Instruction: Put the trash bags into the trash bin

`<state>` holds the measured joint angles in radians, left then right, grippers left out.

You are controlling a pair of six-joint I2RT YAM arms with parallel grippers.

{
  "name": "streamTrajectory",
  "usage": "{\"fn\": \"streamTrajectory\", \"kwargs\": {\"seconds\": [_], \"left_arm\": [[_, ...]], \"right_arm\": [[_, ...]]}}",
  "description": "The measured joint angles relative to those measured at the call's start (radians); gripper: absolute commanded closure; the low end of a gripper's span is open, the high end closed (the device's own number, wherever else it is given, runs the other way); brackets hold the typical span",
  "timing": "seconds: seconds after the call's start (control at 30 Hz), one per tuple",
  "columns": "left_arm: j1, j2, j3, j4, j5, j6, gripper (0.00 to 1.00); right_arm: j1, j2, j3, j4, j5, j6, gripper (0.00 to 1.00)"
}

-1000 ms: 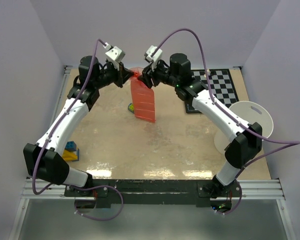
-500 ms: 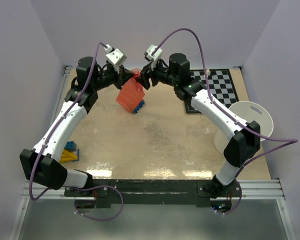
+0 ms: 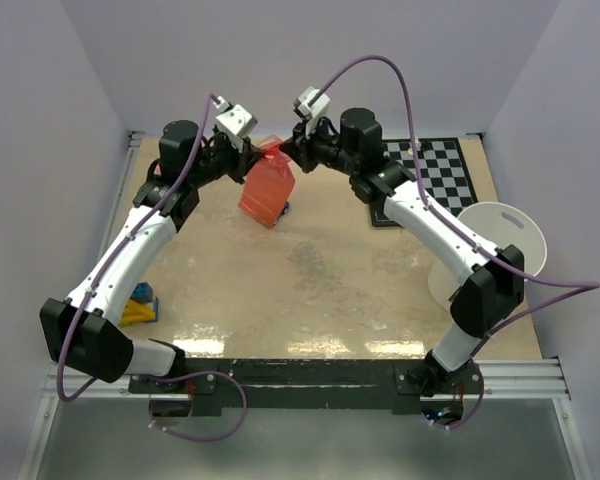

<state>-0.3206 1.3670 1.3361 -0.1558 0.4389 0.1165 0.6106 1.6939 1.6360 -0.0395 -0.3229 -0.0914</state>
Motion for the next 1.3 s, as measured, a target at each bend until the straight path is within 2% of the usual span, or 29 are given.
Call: {"fn": "streamTrajectory", "kwargs": {"seconds": [0.13, 0.2, 0.23, 0.33, 0.8, 0.83, 0.87, 0.9, 0.97, 1.03, 1.13, 1.3], "left_arm": [[-0.003, 0.0, -0.021, 0.005, -0.036, 0.002, 0.71], [-0.002, 0.001, -0.027, 0.001, -0.06, 0.003, 0.71], [-0.002, 0.002, -0.031, 0.001, -0.07, 0.001, 0.76], [0.0, 0.002, -0.036, 0.002, -0.079, 0.001, 1.0], [0.15, 0.005, -0.053, 0.123, 0.162, -0.133, 1.0], [0.151, 0.005, -0.057, 0.131, 0.181, -0.14, 1.0], [0.151, 0.005, -0.06, 0.134, 0.203, -0.145, 1.0], [0.151, 0.005, -0.06, 0.137, 0.22, -0.15, 1.0], [0.151, 0.005, -0.061, 0.143, 0.269, -0.15, 1.0], [0.151, 0.005, -0.062, 0.135, 0.308, -0.129, 1.0], [0.146, 0.005, -0.059, 0.074, 0.355, -0.03, 1.0], [0.129, 0.005, -0.028, -0.067, 0.379, 0.175, 1.0]], "right_arm": [[-0.001, -0.043, -0.028, 0.003, 0.048, 0.042, 1.0], [-0.003, -0.067, -0.032, 0.012, 0.096, 0.053, 1.0], [-0.006, -0.079, -0.034, 0.016, 0.118, 0.062, 1.0], [-0.015, -0.111, -0.04, 0.026, 0.178, 0.09, 1.0], [-0.042, -0.163, -0.171, 0.043, 0.267, 0.128, 1.0], [-0.046, -0.171, -0.18, 0.04, 0.267, 0.128, 0.98], [-0.049, -0.18, -0.19, 0.04, 0.253, 0.125, 0.89], [-0.053, -0.193, -0.203, 0.037, 0.235, 0.118, 0.78], [-0.061, -0.216, -0.22, 0.024, 0.17, 0.094, 0.47], [-0.066, -0.229, -0.225, -0.002, 0.068, 0.048, 0.28], [-0.068, -0.234, -0.213, -0.057, -0.091, -0.046, 0.18], [-0.066, -0.212, -0.131, -0.158, -0.257, -0.182, 0.15]]}}
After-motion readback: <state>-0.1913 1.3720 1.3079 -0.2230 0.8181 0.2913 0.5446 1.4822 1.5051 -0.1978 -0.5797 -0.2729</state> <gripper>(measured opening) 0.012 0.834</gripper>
